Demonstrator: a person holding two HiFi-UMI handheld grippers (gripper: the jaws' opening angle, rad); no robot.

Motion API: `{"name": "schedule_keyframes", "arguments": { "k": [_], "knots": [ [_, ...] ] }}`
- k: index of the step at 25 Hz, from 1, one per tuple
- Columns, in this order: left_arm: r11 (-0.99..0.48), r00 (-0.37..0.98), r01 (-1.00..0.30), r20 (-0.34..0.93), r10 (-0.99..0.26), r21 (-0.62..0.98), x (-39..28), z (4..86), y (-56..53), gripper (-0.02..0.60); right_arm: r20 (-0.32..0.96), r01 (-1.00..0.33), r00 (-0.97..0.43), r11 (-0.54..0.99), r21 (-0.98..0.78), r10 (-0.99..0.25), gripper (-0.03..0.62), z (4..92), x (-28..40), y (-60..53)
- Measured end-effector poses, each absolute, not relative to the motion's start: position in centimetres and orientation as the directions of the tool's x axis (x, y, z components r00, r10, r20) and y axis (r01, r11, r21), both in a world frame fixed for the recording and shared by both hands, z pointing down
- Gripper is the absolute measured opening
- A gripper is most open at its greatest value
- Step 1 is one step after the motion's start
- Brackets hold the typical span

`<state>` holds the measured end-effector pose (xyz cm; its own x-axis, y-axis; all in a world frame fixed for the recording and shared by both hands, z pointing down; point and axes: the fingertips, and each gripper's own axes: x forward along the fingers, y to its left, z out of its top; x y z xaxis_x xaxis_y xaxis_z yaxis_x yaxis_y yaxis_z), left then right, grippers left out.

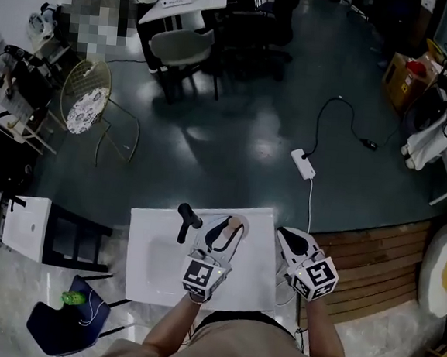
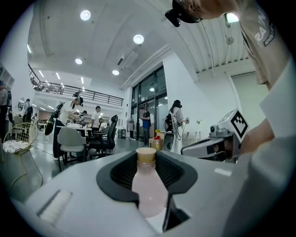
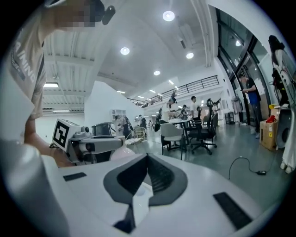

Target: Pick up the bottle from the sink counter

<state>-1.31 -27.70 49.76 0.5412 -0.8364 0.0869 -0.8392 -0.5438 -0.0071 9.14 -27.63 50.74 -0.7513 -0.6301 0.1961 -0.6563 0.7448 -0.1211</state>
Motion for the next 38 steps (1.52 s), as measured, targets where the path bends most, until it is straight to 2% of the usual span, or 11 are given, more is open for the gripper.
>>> {"name": "schedule_keyframes", "arguments": {
  "k": [14,27,34,38],
  "knots": [
    [-0.495,0.495,-0.869,0.073,-0.866,0.014,-3.2,45.6,-26.1,0.129,0.127,-0.652,-0.757,0.754,-0.080,-0.641,0.011,46.2,9.7,-27.4],
    [-0.491,0.491,-0.871,0.102,-0.865,0.023,-4.1,46.3,-25.7,0.129,0.116,-0.643,-0.765,0.763,-0.068,-0.634,0.011,45.3,9.2,-26.9],
    [-0.490,0.489,-0.872,0.084,-0.868,0.010,-4.6,45.2,-25.8,0.129,0.084,-0.691,-0.722,0.719,-0.072,-0.686,0.011,44.3,10.4,-27.2],
    [-0.491,0.489,-0.871,0.087,-0.868,-0.005,-4.6,45.1,-25.8,0.129,0.087,-0.664,-0.747,0.744,-0.070,-0.659,0.011,44.4,10.2,-26.6]
  ]
}}
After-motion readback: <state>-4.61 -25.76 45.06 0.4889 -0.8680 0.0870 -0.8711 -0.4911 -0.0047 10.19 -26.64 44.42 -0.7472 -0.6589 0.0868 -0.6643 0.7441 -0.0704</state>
